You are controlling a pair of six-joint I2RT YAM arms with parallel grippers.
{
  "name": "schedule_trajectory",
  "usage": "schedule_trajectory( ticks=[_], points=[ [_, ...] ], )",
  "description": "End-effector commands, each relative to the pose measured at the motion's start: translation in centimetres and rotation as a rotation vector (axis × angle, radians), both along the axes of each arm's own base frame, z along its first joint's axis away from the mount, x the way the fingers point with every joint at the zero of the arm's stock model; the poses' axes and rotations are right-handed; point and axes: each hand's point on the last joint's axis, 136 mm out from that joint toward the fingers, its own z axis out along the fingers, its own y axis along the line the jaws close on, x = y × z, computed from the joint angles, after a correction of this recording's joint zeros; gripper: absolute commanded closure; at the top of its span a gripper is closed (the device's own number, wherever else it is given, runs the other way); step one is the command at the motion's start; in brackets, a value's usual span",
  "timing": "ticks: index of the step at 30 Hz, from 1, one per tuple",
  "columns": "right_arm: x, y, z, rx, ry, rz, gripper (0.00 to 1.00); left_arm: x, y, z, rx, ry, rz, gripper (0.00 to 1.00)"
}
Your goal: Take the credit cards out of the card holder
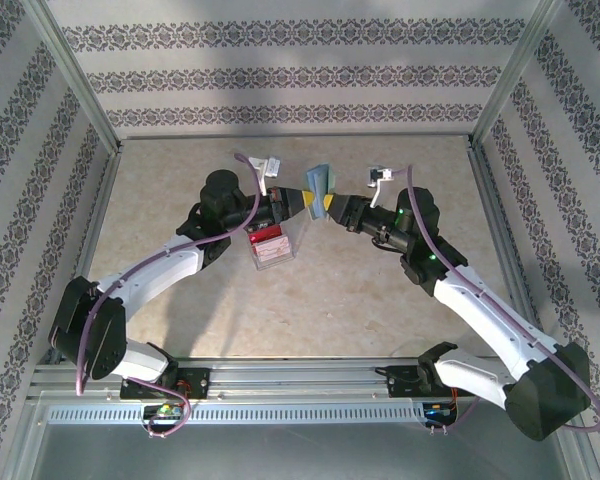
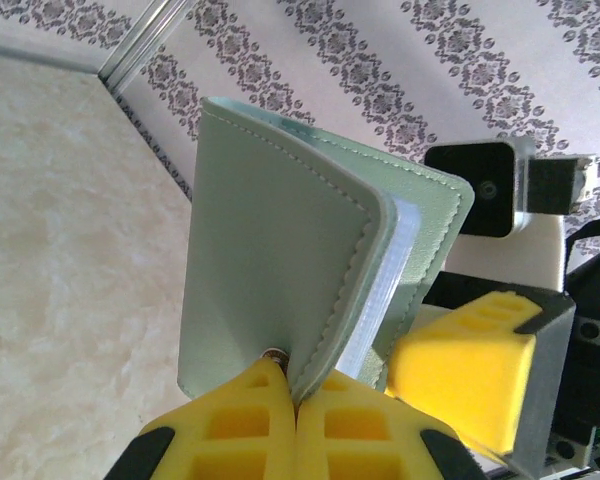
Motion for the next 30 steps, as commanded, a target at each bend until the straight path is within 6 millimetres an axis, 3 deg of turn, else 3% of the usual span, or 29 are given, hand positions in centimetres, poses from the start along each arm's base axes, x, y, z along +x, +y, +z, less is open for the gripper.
schedule_trajectory(
  ticks=[1,9,15,30],
  points=[
    [-0.3,-0.1,0.6,-0.052,-0.043,-0.005,0.6,-1.6,-0.3,4.2,-0.046,-0.13,-0.039,1.0],
    [-0.8,0.2,1.0,-0.081,-0.087,0.025,0.38,-2.1,-0.2,4.6,-0.048,-0.133,-0.042,1.0],
    [-0.7,0.4,1.0,-0.117,-0.101,0.026,0.37,-2.4,-0.3,4.6,-0.049,-0.129,-0.052,1.0],
    [-0.5,-0.8,1.1,-0.143,-0.118,-0.028,0.75,-3.0,-0.1,4.7,-0.054,-0.128,-0.066,1.0]
  ],
)
